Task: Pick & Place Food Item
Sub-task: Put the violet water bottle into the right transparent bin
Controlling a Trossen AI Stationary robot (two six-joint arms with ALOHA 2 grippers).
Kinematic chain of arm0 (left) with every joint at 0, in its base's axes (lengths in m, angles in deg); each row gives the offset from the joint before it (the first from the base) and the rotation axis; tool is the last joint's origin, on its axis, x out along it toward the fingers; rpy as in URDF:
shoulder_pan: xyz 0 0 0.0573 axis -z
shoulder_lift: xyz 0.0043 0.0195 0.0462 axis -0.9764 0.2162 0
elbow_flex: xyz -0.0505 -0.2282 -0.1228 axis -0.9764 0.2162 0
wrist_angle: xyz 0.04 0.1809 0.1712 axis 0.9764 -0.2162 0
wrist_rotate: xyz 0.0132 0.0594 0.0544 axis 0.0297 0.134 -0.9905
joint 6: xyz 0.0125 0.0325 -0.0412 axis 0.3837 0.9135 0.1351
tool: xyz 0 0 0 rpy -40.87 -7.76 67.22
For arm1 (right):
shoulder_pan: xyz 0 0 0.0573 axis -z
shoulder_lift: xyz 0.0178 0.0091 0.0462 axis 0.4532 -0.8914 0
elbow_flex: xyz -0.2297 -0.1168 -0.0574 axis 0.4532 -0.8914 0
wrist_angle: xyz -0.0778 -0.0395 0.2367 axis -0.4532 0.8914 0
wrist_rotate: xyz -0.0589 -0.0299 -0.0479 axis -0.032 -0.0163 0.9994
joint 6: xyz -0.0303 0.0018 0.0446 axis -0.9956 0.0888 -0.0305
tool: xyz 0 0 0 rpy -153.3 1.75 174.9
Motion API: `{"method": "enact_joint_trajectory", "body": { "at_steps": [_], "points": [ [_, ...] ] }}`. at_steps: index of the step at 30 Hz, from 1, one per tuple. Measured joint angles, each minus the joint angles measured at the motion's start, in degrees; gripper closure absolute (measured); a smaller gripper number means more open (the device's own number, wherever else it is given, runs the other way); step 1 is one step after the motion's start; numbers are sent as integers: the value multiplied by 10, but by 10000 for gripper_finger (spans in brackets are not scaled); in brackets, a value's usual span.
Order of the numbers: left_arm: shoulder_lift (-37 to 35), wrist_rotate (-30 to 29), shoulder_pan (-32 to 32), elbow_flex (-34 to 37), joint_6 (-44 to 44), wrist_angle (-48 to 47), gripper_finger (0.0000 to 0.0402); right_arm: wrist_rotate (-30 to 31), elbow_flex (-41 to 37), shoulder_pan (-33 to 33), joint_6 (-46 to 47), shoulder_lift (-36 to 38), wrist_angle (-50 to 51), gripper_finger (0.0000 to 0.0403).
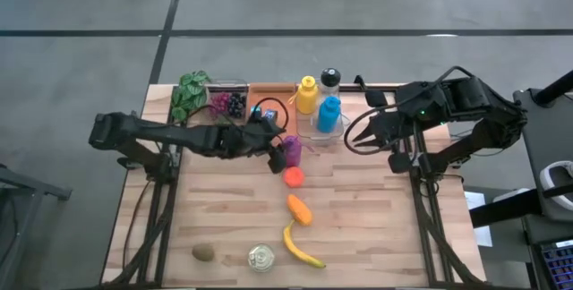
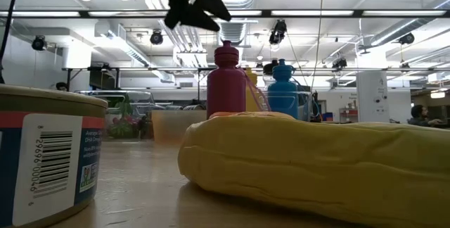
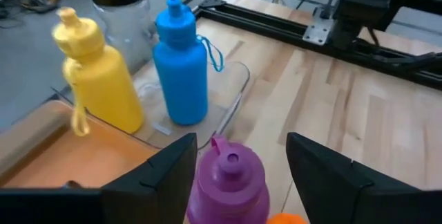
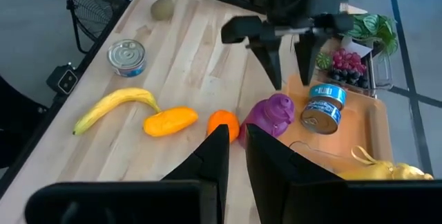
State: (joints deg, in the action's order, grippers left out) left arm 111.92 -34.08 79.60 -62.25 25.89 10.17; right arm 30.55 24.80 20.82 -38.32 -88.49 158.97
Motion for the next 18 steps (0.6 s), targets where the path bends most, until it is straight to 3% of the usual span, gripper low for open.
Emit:
{"method": "enact_joint_trajectory", "body": {
  "at_steps": [11, 18],
  "points": [
    [0, 32, -27, 95, 80, 134, 195, 1, 0, 0, 8, -6, 0, 358],
    [0, 45, -27, 122, 85, 184, 213, 1, 0, 0, 10, -7, -1, 359]
  ]
}}
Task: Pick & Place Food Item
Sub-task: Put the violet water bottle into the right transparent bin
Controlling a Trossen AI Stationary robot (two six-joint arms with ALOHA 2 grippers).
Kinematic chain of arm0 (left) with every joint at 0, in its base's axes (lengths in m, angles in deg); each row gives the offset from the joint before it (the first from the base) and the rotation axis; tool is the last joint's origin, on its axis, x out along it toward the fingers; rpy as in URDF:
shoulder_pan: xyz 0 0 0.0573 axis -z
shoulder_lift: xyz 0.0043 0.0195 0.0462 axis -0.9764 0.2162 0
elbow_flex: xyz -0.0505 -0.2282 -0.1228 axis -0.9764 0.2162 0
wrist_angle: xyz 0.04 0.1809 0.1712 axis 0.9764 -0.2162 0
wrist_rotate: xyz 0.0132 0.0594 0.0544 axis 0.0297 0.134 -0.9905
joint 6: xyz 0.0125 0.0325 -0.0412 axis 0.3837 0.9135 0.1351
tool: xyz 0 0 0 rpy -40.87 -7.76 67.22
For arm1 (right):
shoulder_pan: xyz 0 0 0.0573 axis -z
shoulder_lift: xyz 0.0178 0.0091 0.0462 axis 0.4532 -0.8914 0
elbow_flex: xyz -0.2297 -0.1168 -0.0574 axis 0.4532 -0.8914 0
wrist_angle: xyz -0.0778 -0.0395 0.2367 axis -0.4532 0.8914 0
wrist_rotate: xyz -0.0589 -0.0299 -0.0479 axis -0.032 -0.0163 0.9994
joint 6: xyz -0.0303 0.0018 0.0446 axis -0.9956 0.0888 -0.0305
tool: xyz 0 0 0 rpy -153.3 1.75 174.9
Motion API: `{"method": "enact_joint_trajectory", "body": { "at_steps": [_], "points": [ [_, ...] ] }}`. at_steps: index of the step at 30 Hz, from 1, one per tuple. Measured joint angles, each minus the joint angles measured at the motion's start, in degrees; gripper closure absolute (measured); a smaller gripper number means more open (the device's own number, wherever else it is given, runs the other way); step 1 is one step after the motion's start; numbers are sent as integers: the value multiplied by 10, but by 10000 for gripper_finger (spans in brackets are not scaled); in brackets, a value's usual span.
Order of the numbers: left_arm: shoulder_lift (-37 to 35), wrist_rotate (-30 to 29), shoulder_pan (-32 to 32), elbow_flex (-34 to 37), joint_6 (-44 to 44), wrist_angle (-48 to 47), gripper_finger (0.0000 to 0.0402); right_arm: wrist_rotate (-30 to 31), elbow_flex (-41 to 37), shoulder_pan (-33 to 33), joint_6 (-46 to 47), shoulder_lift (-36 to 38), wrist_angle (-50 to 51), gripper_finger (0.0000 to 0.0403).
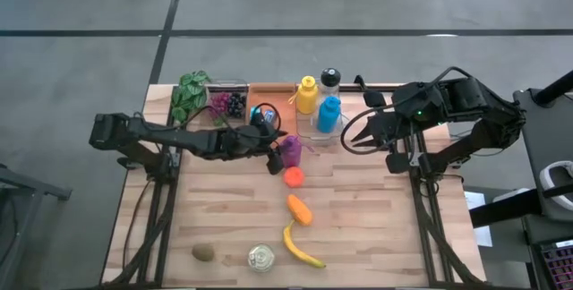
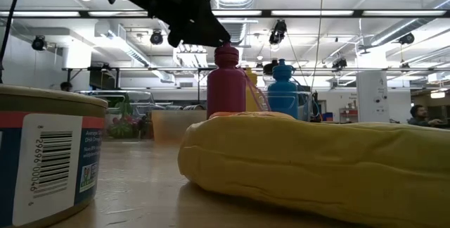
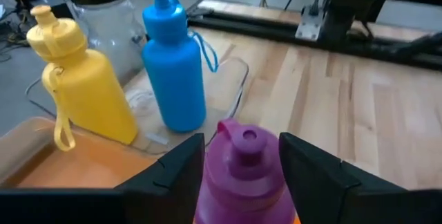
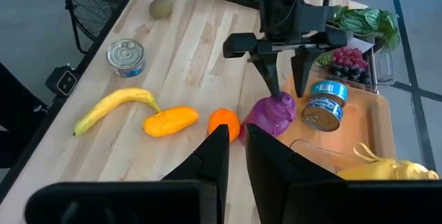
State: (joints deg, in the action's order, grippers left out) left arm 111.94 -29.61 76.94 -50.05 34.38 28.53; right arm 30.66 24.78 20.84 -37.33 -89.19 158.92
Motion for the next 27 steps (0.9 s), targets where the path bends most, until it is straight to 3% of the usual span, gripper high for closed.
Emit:
{"method": "enact_joint_trajectory", "body": {
  "at_steps": [10, 27],
  "points": [
    [3, 0, -3, 19, 2, 74, 229, 0, 0, 0, 6, 0, -8, 359],
    [49, 1, -13, 20, 3, 100, 231, 0, 0, 0, 10, 0, -21, 359]
  ]
}}
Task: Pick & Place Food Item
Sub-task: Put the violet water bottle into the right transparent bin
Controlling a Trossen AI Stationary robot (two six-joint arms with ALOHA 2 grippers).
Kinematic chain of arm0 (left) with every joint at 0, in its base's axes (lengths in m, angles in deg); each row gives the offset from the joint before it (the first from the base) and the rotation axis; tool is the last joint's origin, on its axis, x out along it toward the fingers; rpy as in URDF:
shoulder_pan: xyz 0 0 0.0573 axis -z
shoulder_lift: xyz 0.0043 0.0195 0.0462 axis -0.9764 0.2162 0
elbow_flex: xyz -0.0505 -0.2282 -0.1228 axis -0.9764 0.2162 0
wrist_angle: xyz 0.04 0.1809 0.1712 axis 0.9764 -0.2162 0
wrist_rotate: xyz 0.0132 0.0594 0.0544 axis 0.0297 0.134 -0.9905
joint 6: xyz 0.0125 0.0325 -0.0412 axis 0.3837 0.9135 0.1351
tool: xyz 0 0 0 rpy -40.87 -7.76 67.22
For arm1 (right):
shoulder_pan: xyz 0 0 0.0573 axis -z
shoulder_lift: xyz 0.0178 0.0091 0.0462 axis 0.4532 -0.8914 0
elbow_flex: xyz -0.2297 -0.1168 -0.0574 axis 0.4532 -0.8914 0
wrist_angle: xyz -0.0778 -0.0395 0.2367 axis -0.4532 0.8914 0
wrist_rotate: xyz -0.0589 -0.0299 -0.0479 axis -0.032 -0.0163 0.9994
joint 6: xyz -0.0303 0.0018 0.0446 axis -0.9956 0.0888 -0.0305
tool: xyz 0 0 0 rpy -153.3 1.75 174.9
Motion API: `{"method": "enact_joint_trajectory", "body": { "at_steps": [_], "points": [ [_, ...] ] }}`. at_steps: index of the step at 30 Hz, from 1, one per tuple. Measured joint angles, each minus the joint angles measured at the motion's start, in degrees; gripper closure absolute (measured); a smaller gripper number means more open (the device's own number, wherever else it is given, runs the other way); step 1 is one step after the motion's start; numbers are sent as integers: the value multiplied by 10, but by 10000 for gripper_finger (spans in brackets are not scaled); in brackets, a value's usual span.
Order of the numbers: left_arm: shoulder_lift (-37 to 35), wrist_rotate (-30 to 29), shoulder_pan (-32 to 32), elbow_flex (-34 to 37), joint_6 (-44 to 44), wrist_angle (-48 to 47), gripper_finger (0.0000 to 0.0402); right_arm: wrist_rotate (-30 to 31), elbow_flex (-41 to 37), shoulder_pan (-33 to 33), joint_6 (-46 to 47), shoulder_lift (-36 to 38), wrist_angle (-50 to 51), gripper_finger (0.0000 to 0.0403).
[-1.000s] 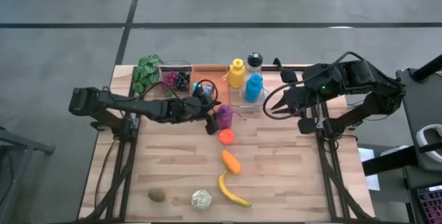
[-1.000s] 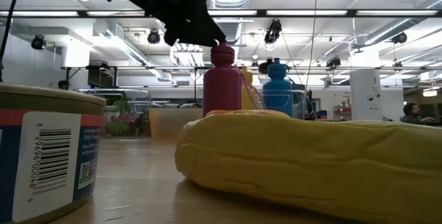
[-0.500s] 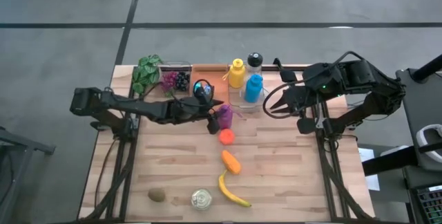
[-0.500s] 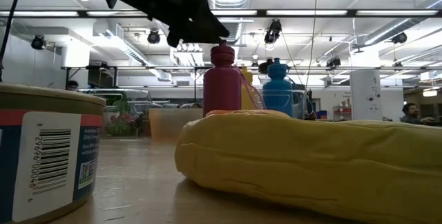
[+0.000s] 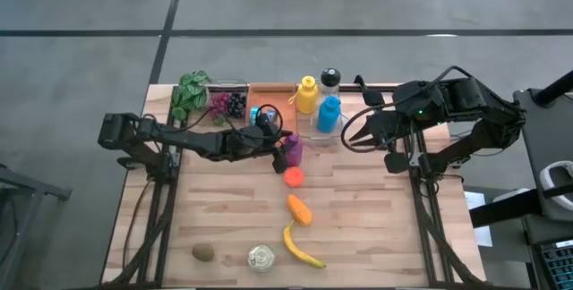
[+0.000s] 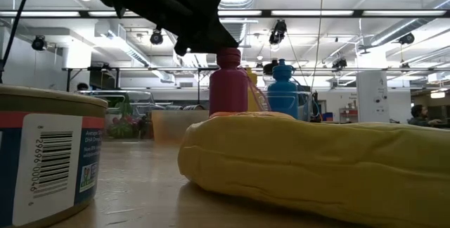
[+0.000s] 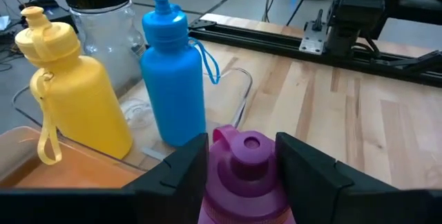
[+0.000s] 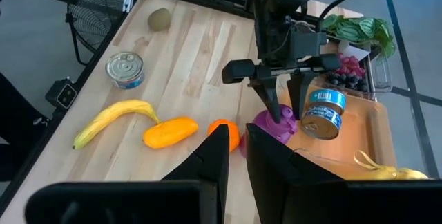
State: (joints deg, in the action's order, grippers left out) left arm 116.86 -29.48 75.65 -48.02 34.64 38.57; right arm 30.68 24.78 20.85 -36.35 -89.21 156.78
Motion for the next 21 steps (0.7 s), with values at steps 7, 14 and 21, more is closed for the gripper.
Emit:
{"method": "enact_joint_trajectory", "body": {
  "at_steps": [7, 14, 21],
  "points": [
    [0, 0, 0, 0, 14, -1, 239, 0, 0, 0, 0, 0, 0, 359],
    [0, -2, 0, 0, 19, 2, 289, 0, 0, 0, 0, 0, 0, 360],
    [0, 8, 0, 0, 19, 3, 338, 0, 0, 0, 0, 0, 0, 359]
  ]
}}
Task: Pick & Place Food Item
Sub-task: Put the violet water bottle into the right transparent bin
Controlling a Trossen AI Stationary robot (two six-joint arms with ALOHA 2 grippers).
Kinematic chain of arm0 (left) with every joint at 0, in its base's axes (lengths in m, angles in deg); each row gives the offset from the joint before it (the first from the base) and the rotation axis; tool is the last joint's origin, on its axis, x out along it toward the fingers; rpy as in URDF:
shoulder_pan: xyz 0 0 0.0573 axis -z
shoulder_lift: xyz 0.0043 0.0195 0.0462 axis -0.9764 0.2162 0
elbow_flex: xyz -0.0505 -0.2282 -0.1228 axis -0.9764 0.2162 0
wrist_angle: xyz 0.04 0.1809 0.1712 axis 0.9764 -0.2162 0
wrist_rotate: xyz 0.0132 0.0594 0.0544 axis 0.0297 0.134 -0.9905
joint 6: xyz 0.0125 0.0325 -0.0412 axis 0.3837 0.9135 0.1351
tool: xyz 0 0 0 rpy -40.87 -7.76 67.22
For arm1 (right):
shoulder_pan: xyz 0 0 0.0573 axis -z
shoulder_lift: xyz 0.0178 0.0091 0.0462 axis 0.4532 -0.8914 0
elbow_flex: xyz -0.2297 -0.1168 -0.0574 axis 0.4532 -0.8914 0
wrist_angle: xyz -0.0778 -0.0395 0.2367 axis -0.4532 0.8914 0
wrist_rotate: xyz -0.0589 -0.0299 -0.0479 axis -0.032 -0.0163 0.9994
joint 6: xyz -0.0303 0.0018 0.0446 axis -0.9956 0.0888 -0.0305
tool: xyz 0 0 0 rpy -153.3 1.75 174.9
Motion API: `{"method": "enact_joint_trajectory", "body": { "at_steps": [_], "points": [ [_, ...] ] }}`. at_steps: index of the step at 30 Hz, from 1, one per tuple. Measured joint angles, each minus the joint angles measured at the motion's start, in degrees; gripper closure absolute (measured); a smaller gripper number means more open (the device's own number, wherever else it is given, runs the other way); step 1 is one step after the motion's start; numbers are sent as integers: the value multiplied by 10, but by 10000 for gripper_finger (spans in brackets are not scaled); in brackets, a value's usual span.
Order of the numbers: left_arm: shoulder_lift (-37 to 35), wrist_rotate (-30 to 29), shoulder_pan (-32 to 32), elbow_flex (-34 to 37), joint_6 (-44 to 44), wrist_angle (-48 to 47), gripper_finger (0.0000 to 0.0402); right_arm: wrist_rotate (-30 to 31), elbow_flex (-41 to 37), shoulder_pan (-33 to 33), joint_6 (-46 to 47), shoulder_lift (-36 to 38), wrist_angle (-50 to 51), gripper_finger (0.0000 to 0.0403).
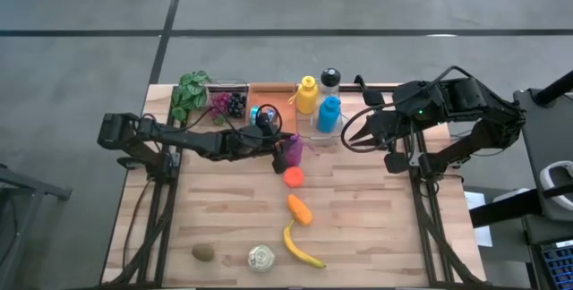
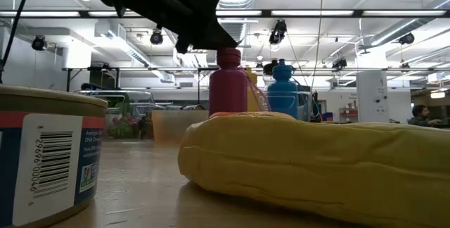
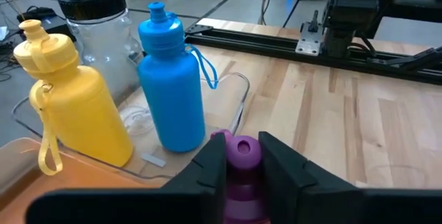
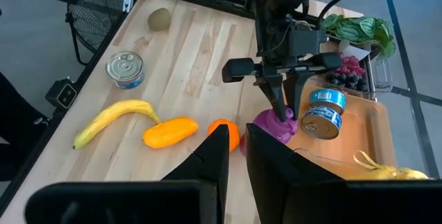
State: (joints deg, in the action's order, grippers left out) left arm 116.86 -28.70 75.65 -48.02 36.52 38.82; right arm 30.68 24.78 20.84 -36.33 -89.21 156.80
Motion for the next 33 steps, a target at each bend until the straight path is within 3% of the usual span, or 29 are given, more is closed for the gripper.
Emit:
{"method": "enact_joint_trajectory", "body": {
  "at_steps": [11, 19, 28, 33],
  "points": [
    [-5, 19, 0, -34, 0, -49, 346, 0, 0, 0, 0, 0, 0, 359],
    [-12, 32, 0, -155, 4, -203, 346, 0, 0, 0, -4, 0, 0, 360],
    [-12, 32, -10, -300, 13, -304, 346, 0, 0, 0, -7, 0, 0, 359],
    [-11, 32, -37, -342, 13, -315, 346, 0, 0, 0, -9, 0, 0, 358]
  ]
}}
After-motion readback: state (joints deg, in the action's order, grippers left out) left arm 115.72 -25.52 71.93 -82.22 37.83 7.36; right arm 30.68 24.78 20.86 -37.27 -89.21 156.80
